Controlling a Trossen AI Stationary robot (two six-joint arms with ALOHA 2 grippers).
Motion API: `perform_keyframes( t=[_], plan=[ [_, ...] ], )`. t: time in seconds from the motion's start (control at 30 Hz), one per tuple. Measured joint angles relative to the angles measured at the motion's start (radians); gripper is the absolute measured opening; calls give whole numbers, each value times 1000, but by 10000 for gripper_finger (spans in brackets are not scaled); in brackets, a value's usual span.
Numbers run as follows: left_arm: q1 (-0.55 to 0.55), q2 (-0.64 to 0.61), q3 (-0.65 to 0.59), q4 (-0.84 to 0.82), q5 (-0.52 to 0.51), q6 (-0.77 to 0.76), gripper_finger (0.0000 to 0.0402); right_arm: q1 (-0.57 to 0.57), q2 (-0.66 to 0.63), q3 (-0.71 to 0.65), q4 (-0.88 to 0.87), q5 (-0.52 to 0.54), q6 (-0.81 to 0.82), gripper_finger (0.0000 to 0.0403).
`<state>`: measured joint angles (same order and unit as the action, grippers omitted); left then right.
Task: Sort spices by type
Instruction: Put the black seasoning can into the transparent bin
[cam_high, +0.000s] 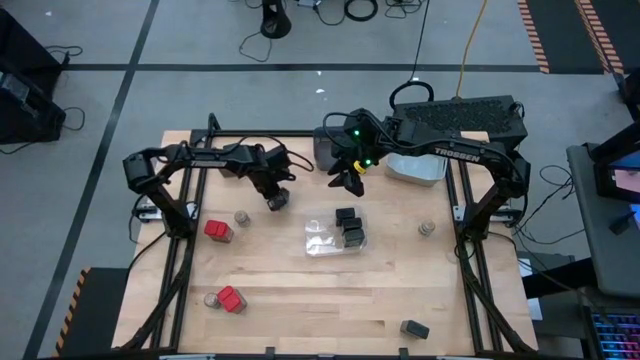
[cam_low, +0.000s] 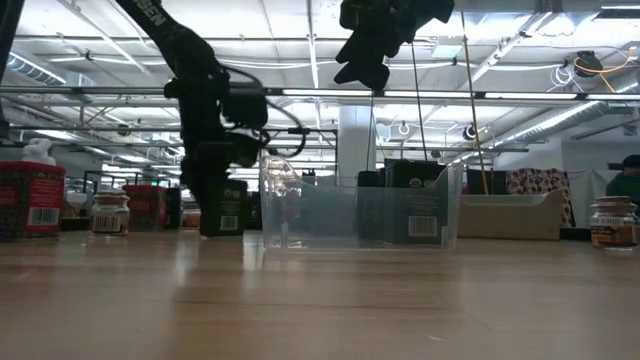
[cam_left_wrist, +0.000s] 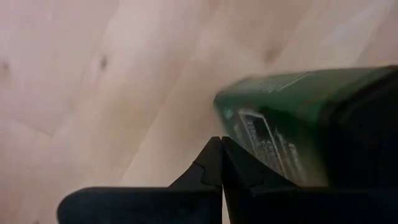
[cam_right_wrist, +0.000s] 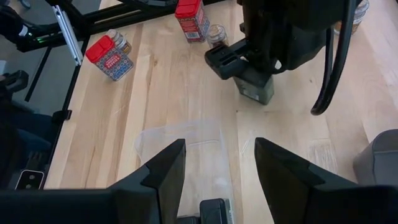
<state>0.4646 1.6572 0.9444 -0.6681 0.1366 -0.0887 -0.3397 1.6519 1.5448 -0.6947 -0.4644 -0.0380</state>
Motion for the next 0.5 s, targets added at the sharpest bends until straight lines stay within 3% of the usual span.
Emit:
perform_keyframes(
  t=[0.33,0.5],
  plan=[
    [16,-4,-2,5,1,18,0,0,0,0,3,0,-5,176],
    [47,-68,-2,3,1,43,0,0,0,0,5,0,-5,176]
  ],
)
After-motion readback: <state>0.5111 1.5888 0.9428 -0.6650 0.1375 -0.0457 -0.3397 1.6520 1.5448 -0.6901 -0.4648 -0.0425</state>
